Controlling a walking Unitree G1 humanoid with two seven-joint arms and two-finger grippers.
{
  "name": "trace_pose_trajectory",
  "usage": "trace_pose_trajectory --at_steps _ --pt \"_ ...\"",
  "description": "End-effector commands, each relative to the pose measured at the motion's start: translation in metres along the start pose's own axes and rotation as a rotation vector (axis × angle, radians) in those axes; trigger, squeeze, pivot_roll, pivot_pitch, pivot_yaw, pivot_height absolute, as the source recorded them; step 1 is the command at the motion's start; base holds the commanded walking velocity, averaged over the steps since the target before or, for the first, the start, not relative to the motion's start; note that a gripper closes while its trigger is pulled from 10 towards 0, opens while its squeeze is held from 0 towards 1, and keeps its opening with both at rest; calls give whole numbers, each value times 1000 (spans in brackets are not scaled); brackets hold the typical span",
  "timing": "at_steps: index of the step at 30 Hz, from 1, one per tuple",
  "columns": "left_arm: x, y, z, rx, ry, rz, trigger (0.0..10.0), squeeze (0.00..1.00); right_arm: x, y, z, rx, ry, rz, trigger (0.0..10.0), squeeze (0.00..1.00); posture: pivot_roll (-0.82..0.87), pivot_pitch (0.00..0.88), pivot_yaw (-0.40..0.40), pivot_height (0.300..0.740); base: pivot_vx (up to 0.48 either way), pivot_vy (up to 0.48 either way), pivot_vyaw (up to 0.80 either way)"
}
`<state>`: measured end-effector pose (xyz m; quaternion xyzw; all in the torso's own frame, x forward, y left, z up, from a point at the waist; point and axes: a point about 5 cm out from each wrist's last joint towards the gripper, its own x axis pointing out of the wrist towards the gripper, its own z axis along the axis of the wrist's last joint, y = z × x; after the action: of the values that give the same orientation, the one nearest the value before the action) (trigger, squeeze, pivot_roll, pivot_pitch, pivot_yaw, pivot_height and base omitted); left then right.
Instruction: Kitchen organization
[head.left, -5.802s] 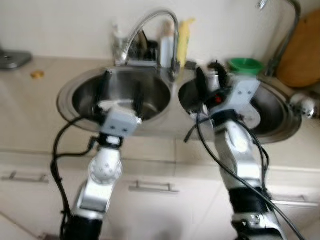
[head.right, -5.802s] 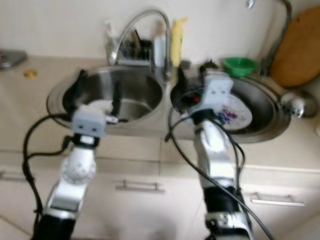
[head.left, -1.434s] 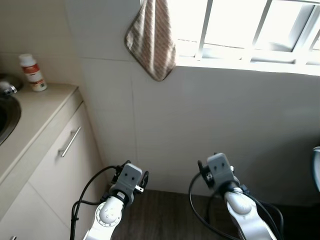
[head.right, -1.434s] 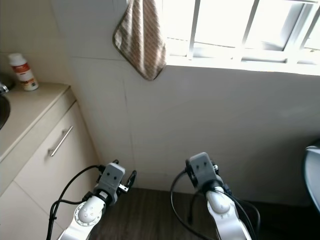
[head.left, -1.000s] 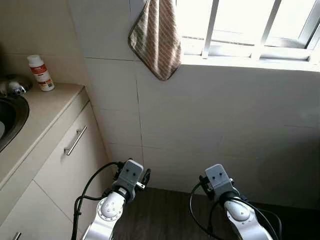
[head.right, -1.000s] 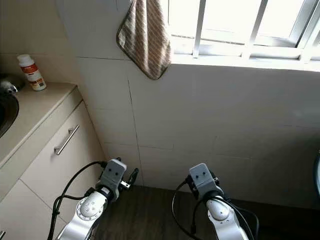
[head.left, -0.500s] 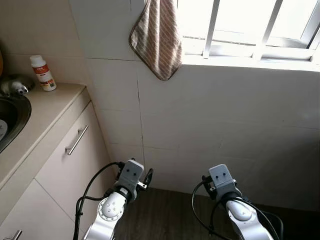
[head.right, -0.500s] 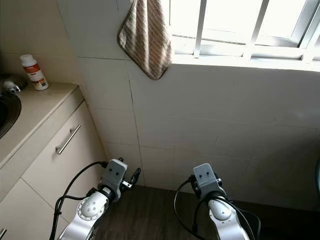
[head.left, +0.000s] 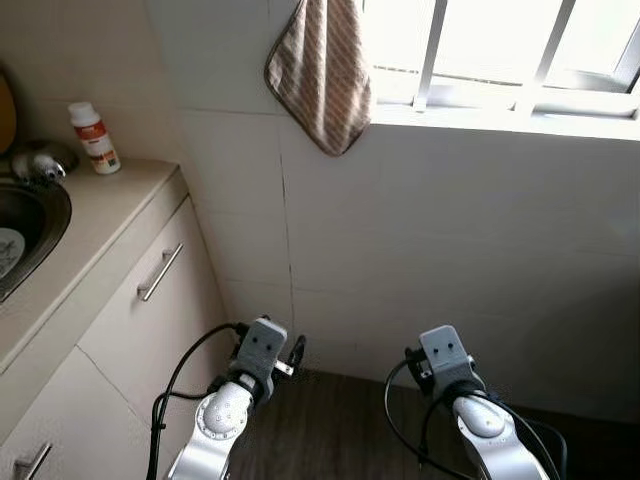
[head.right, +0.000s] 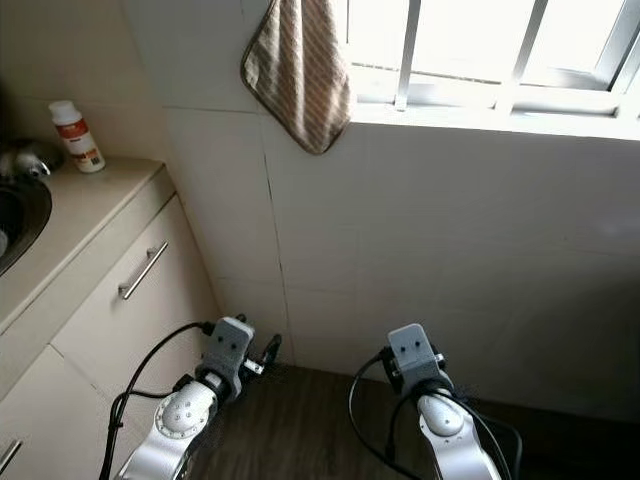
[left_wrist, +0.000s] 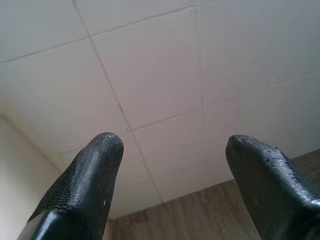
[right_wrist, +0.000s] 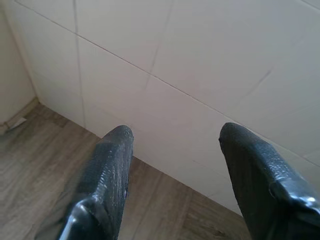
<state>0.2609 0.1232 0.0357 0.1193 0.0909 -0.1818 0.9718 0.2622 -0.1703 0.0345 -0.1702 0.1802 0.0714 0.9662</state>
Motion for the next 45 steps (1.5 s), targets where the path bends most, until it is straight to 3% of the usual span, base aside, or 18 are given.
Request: trace_pose_trajectory --at_steps 1,36,45 --pt "1 1 1 -1 -6 3 10000 0 1 -1 -2 16 15 -3 10000 0 -8 0 5 740 -251 0 0" --pt "2 4 3 -30 -12 13 10000 0 3 -2 0 23 14 1 10000 0 -7 0 -2 740 -261 0 0" --pt "1 5 4 -59 -19 24 10000 0 3 -2 0 29 16 4 10000 0 -5 0 -5 740 0 0 0"
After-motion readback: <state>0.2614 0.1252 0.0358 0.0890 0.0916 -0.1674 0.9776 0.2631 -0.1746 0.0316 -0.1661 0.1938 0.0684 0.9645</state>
